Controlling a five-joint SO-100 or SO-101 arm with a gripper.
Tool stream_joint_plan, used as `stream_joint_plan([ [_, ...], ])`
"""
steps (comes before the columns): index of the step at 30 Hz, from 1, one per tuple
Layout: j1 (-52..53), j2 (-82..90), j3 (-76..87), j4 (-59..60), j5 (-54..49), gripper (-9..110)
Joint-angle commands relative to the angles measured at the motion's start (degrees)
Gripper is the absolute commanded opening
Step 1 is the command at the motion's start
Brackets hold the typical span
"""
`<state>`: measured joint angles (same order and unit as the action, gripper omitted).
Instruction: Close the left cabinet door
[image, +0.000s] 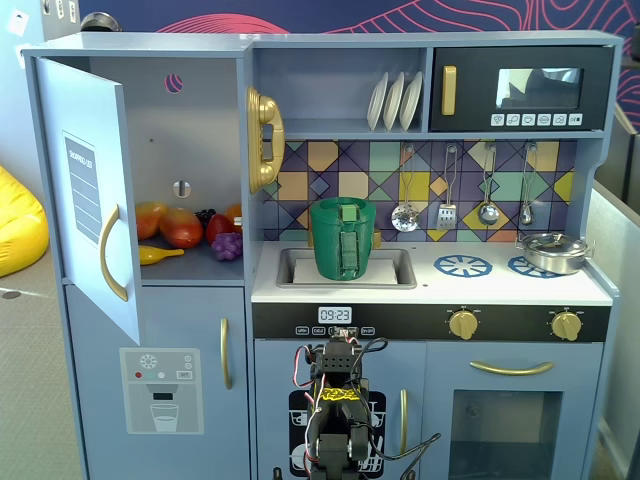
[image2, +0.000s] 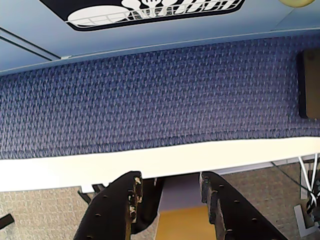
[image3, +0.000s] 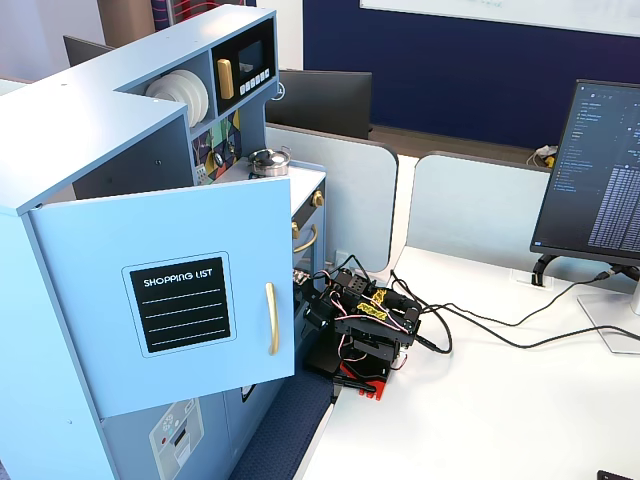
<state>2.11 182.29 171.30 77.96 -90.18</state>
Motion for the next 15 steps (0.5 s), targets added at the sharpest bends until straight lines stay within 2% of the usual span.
stream_joint_plan([
  [1, -1.5, -0.2, 0.4, 9.8, 1.3, 0],
  [11, -3.2, -0.2, 0.4, 9.8, 0.9, 0],
  [15, -11.9, -0.4, -2.8, 8.1, -1.7, 0],
])
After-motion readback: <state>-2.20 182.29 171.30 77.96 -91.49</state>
